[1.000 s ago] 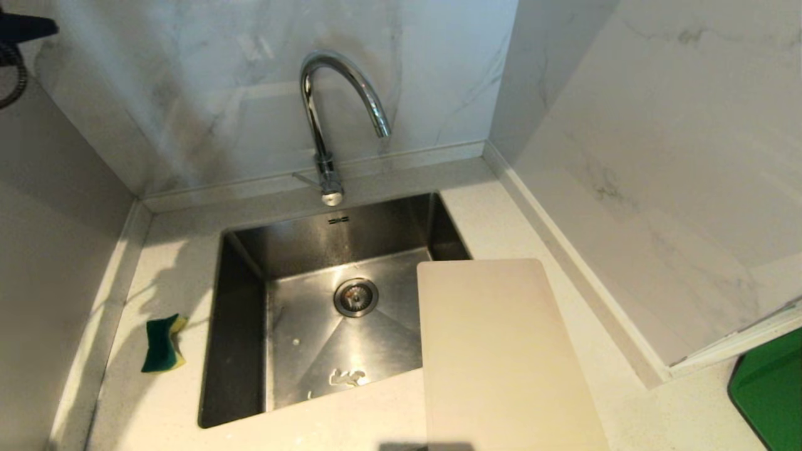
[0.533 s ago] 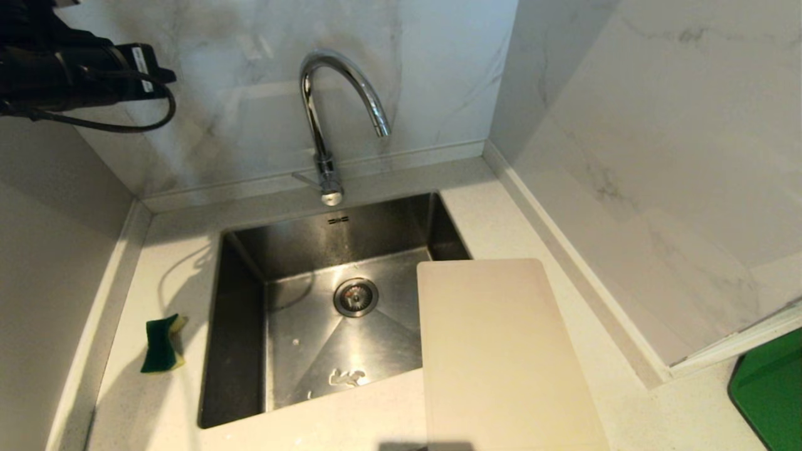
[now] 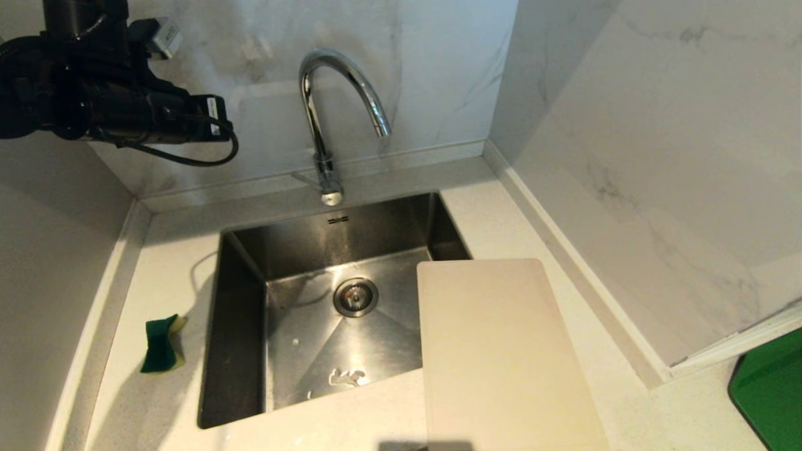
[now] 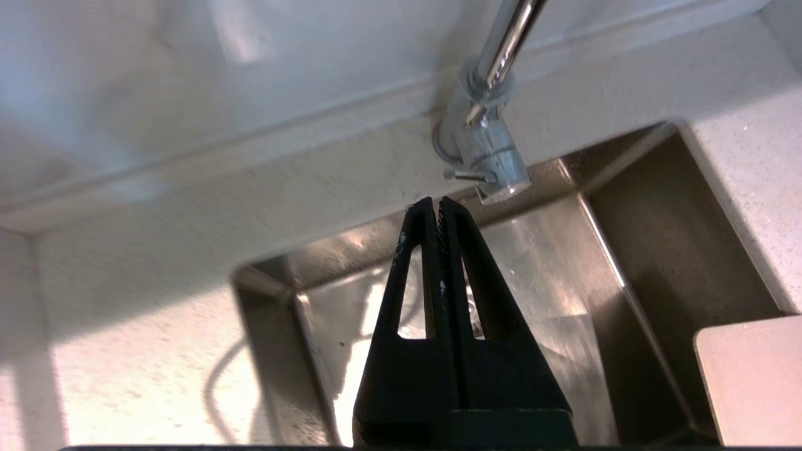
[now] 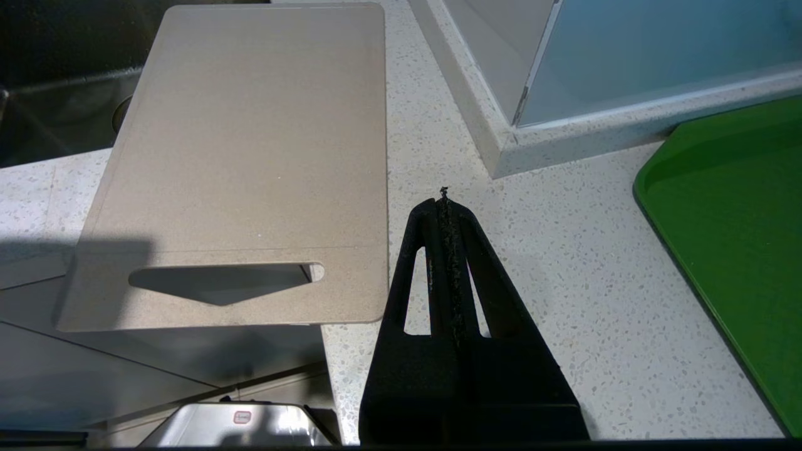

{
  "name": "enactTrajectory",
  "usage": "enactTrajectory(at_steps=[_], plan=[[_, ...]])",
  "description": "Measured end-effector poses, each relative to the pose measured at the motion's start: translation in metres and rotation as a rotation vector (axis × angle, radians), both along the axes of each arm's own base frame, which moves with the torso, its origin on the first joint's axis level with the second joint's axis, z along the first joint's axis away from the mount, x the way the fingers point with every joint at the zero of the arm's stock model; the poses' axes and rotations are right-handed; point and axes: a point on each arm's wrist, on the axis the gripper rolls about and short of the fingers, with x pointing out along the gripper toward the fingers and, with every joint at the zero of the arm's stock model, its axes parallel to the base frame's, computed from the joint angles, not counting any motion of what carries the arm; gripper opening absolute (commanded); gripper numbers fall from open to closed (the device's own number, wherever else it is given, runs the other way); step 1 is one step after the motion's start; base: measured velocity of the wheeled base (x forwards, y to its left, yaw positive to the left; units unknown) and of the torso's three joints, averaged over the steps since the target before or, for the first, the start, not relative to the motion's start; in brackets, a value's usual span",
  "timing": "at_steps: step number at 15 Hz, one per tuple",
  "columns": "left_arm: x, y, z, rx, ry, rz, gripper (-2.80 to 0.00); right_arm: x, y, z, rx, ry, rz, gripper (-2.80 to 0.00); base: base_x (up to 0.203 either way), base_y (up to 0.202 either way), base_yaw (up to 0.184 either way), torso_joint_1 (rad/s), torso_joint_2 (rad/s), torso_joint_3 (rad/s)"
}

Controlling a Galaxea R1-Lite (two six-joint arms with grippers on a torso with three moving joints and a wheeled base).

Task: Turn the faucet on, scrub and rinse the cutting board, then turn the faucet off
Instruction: Turn on the tap

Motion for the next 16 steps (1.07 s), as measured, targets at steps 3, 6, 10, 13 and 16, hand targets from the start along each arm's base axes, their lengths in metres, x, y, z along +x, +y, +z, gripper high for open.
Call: enactTrajectory(at_steps=[3,6,10,13,16], plan=[[0.004,-0.019,-0.010,0.031,0.021,0.038,-2.80,0.000,0.000,0.000,0.000,0.000,0.000,-2.80,0.000,0.000,0.000,0.000,0.00,0.000],[0.009,-0.041,-0.023,0.030,0.047,0.093,-2.80,0.000,0.000,0.000,0.000,0.000,0.000,-2.80,0.000,0.000,0.000,0.000,0.00,0.000],[0.017,-0.070,-0.044,-0.018,0.065,0.195,-2.80,0.000,0.000,0.000,0.000,0.000,0.000,-2.80,0.000,0.000,0.000,0.000,0.00,0.000],[0.026,-0.083,-0.052,-0.092,0.023,0.253,-2.80,0.000,0.000,0.000,0.000,0.000,0.000,-2.80,0.000,0.000,0.000,0.000,0.00,0.000],[0.030,-0.087,-0.061,-0.114,0.027,0.323,-2.80,0.000,0.000,0.000,0.000,0.000,0.000,-2.80,0.000,0.000,0.000,0.000,0.00,0.000]])
